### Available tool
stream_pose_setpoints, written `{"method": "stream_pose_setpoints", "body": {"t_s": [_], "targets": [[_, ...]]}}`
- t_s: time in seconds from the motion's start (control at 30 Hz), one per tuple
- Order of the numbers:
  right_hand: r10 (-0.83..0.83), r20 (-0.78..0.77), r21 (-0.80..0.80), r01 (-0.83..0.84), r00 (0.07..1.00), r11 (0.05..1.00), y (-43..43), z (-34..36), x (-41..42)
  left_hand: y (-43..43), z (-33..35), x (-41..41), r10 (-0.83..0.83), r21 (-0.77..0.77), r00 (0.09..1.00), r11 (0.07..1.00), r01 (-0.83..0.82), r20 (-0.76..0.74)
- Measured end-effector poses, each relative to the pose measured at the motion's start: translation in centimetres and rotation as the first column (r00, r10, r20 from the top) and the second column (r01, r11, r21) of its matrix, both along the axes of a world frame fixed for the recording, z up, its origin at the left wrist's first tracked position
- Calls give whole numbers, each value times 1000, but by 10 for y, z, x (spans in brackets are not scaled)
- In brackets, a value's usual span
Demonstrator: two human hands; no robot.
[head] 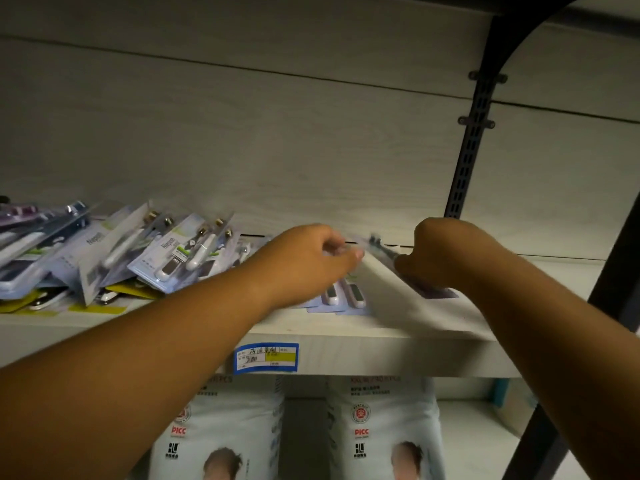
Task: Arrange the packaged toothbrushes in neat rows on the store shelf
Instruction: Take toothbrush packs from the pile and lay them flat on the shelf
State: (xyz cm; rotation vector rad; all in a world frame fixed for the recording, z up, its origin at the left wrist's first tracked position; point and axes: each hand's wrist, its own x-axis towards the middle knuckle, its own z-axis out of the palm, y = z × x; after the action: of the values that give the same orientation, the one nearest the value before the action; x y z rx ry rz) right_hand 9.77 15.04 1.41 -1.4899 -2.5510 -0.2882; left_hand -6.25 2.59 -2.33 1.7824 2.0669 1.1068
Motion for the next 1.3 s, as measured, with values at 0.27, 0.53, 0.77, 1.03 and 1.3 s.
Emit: {"method": "stream_pose_setpoints", "body": {"t_s": [0.27, 0.53, 0.77, 1.03, 1.3], "targets": [[259, -213, 148, -231, 942, 962, -46, 11, -14, 28, 15, 7, -54, 7, 591, 997, 81, 805], [297, -314, -28, -321, 902, 947, -25, -10, -23, 14, 11, -18, -8, 90, 550, 989, -121, 835], [247, -58, -177, -254, 967, 951, -21, -41, -44, -13, 20, -40, 24, 62, 583, 990, -128, 812], [124, -51, -163, -131, 991, 978, -1, -40, -34, -28, 12, -33, -22, 47, 590, 998, -28, 807], [37, -37, -111, -41, 999, 993, 9, -45, -23, -32, 9, -22, -53, 63, 556, 998, 2, 829]]}}
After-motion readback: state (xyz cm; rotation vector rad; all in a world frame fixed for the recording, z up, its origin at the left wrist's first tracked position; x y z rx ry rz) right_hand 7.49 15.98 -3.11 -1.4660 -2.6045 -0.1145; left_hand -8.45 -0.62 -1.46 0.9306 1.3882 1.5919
